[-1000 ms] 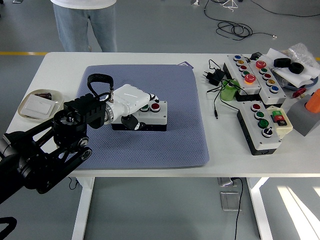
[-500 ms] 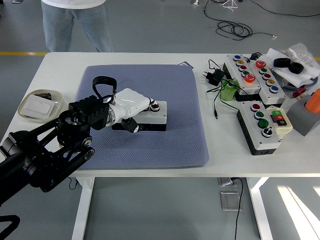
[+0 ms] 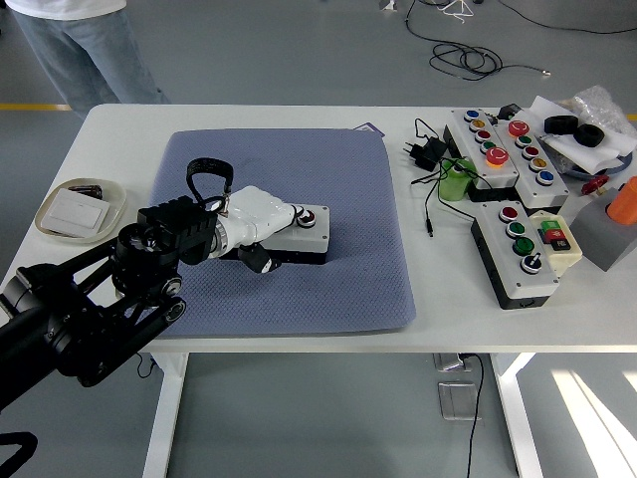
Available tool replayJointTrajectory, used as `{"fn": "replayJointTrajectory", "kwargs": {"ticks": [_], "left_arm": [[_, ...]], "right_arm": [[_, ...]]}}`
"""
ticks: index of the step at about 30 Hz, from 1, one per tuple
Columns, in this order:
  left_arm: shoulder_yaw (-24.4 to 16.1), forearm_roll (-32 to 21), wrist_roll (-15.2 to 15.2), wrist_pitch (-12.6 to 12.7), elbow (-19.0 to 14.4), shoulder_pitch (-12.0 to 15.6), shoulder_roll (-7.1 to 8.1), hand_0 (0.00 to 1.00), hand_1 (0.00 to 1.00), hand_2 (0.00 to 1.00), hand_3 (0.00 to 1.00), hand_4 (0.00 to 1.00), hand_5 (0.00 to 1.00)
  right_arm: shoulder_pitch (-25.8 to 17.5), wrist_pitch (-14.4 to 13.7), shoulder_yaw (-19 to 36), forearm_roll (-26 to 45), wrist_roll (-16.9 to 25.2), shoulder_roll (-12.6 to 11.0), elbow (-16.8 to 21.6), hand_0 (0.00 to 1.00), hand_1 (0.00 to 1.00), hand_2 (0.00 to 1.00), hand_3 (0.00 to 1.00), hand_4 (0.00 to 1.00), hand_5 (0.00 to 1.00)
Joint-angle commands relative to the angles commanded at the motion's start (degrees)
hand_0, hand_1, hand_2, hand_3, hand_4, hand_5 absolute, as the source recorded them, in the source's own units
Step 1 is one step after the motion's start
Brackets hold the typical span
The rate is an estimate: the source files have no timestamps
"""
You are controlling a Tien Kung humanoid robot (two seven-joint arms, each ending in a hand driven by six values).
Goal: Pick up the button,place it on the desk,press the button,press the button
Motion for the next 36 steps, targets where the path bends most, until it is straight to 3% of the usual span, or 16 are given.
{"fn": "replayJointTrajectory", "kwargs": {"ticks": [7, 8, 13, 14, 19, 20, 23, 25, 26, 31, 32, 36], "left_arm": [[-3.5, 0.0, 0.7, 3.9, -3.0, 0.6, 0.68, 0.002, 0.026, 0.057, 0.842, 0.734, 0.151], [-4.4, 0.0, 1.1, 5.4, -4.0, 0.8, 0.92, 0.002, 0.028, 0.064, 0.892, 0.746, 0.150], [-6.3, -3.7, 2.4, 13.6, -5.8, 1.1, 1.37, 0.002, 0.028, 0.064, 0.892, 0.746, 0.150], [-6.5, -5.7, 2.6, 16.0, -6.0, 1.2, 1.45, 0.076, 0.217, 0.260, 0.929, 0.844, 0.528], [-7.6, -16.8, 1.7, 27.6, -6.5, 1.6, 1.69, 0.076, 0.217, 0.260, 0.929, 0.844, 0.528], [-8.0, -19.4, 1.0, 30.1, -6.6, 1.8, 1.81, 0.584, 0.691, 0.758, 0.914, 0.798, 0.868], [-9.1, -26.8, -1.0, 34.8, -6.7, 2.4, 2.04, 0.584, 0.691, 0.758, 0.914, 0.798, 0.868], [-9.7, -31.3, -2.4, 36.2, -6.9, 2.9, 2.12, 0.584, 0.691, 0.758, 0.914, 0.798, 0.868], [-10.1, -33.5, -2.9, 37.0, -7.0, 3.1, 2.15, 0.754, 0.811, 0.873, 0.897, 0.750, 0.998], [-12.5, -45.8, -5.7, 39.9, -6.9, 4.4, 2.41, 0.754, 0.811, 0.873, 0.897, 0.750, 0.998], [-12.6, -48.0, -5.9, 40.1, -6.8, 4.4, 2.45, 0.811, 0.851, 0.910, 0.911, 0.732, 0.998], [-14.2, -57.5, -8.0, 40.2, -5.7, 4.9, 3.01, 0.811, 0.851, 0.910, 0.911, 0.732, 0.998]], "right_arm": [[0.1, 0.0, 0.2, -0.7, -0.2, 0.0, 0.0, 0.787, 0.797, 0.817, 0.751, 0.412, 0.479], [0.1, 0.0, 0.2, -0.6, -0.2, 0.0, 0.0, 0.787, 0.797, 0.817, 0.751, 0.412, 0.479], [0.4, 0.0, 0.3, -0.3, 0.0, 0.0, 0.0, 0.787, 0.797, 0.817, 0.751, 0.412, 0.479], [0.4, 0.0, 0.4, -0.6, 0.0, 0.0, 0.0, 0.787, 0.797, 0.817, 0.751, 0.412, 0.479], [0.6, 0.1, 0.5, -0.8, -0.1, -0.1, 0.0, 0.787, 0.797, 0.817, 0.751, 0.412, 0.479], [0.6, 0.1, 0.6, -0.8, -0.1, -0.1, 0.0, 0.787, 0.797, 0.817, 0.751, 0.412, 0.479], [0.6, 0.1, 0.6, -0.9, -0.1, -0.1, 0.0, 0.787, 0.797, 0.817, 0.751, 0.412, 0.479], [0.6, 0.1, 0.6, -0.8, -0.1, -0.1, 0.0, 0.787, 0.797, 0.817, 0.751, 0.412, 0.479], [0.7, 0.1, 0.5, -0.8, -0.1, -0.1, 0.0, 0.787, 0.797, 0.817, 0.751, 0.412, 0.479], [0.8, 0.1, 0.6, -0.9, -0.1, -0.1, 0.0, 0.787, 0.797, 0.817, 0.751, 0.412, 0.479], [0.9, 0.1, 0.6, -0.9, -0.1, -0.1, 0.0, 0.787, 0.797, 0.817, 0.751, 0.412, 0.479], [0.9, 0.1, 0.6, -1.0, -0.1, -0.1, 0.0, 0.787, 0.797, 0.817, 0.751, 0.412, 0.479]]}}
